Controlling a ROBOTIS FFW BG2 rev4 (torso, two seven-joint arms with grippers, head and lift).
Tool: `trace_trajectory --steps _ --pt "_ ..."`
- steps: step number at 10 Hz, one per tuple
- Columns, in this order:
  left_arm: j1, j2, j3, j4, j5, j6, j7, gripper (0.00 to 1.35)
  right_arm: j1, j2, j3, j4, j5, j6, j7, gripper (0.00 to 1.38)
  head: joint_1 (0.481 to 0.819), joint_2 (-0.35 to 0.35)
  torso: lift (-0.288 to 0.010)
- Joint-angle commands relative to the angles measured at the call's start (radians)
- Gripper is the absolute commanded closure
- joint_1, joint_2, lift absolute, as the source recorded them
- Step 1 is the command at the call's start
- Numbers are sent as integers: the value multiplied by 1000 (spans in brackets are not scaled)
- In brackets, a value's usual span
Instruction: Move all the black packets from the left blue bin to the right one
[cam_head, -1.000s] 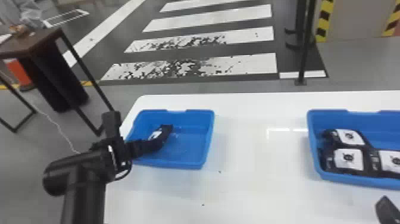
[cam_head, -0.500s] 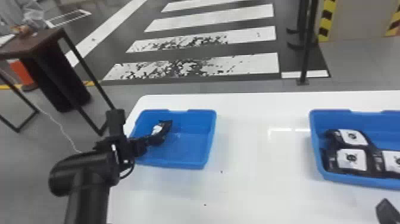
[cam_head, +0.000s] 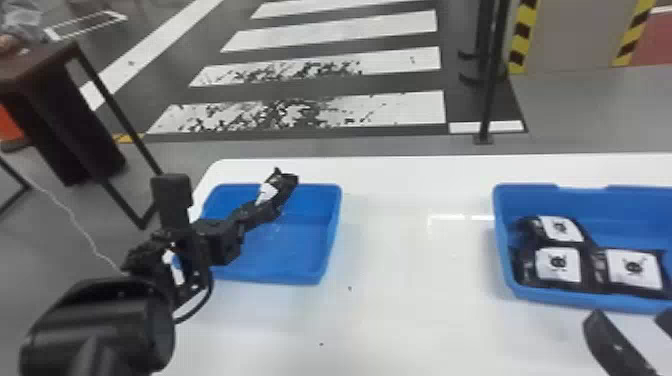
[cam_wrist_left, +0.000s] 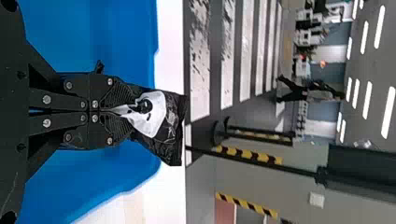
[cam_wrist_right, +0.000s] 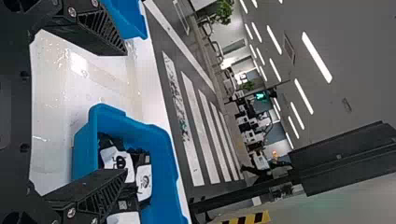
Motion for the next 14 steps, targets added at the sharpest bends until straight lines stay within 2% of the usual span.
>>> trace_trajectory --steps 1,3,6,8,14 --pt "71 -5 -83 -110 70 -30 -3 1211 -31 -3 15 3 -15 23 10 133 695 212 -140" --pt "120 -13 -173 -189 148 -45 -16 1211 -82 -20 61 15 -63 52 30 133 695 111 -140" --pt "123 -1 -343 -211 224 -52 -29 1211 -173 -32 116 44 -129 67 54 133 695 20 -140" --pt "118 4 -404 -211 254 -42 -34 1211 -232 -38 132 74 -139 70 62 133 695 -40 -140" --pt "106 13 -508 -211 319 -15 -37 1211 -325 -54 152 142 -167 70 56 133 695 -125 -140"
